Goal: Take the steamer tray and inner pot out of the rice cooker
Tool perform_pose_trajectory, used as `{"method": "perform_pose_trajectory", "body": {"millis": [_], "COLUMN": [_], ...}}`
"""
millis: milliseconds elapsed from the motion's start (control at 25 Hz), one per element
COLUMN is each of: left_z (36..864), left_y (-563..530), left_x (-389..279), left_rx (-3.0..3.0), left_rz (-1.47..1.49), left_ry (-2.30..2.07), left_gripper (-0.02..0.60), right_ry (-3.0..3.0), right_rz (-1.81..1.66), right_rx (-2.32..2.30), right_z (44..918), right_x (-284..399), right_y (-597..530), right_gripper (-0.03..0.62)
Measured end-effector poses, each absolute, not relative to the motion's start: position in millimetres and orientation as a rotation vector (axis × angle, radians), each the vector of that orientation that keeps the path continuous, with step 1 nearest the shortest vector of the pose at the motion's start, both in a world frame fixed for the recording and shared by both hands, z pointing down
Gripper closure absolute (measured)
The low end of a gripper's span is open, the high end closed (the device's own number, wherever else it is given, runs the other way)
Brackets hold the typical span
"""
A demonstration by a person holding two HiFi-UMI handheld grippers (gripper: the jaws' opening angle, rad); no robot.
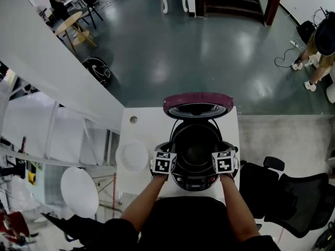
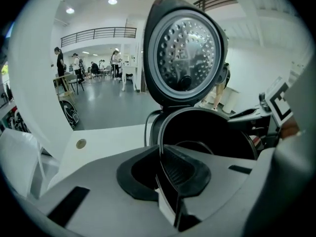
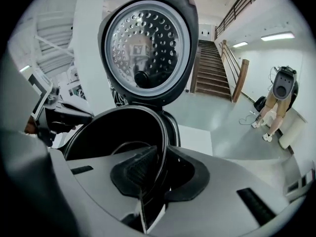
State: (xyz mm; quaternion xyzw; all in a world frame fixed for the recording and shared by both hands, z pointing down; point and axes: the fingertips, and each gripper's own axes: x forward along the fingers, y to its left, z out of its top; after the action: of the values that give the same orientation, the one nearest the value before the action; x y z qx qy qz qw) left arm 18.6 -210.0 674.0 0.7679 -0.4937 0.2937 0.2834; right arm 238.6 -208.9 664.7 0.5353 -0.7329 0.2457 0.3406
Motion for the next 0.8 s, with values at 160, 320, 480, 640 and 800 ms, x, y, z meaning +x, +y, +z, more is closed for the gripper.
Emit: {"method": "perform_pose_trajectory", "body": {"millis": [160, 320, 480, 640, 800], "left_z": [674.7, 674.4, 676.3, 677.1, 680.9], "left_y": [-210.3, -210.0, -207.4, -209.5, -210.7], "left_x": [18.1, 17.9, 28.2, 26.2, 22.1], "left_rx": [2.060, 2.046, 2.061, 2.058, 2.020], "left_rz": [0.769, 0.751, 0.756, 0.816, 0.877], "left_ry": [-1.284, -1.296, -1.246, -1.281, -1.319], "left_gripper": [0.558, 0.557, 0.470, 0.482, 0.522], "right_ry": [-1.936, -1.965, -1.989, -2.002, -2.023], "right_rz": [0.687, 0.738, 0.787, 0.795, 0.809], "right_rx": [1.429, 1.439, 1.426, 1.424, 1.423], "right_z": [664.8, 662.5, 663.7, 661.8, 661.8], "right_x": [241.1, 240.8, 242.1, 241.4, 240.9], "right_y": [-210.9, -211.1, -210.1, -210.3, -209.5], "right_gripper": [0.553, 0.557, 0.559, 0.559, 0.559]}}
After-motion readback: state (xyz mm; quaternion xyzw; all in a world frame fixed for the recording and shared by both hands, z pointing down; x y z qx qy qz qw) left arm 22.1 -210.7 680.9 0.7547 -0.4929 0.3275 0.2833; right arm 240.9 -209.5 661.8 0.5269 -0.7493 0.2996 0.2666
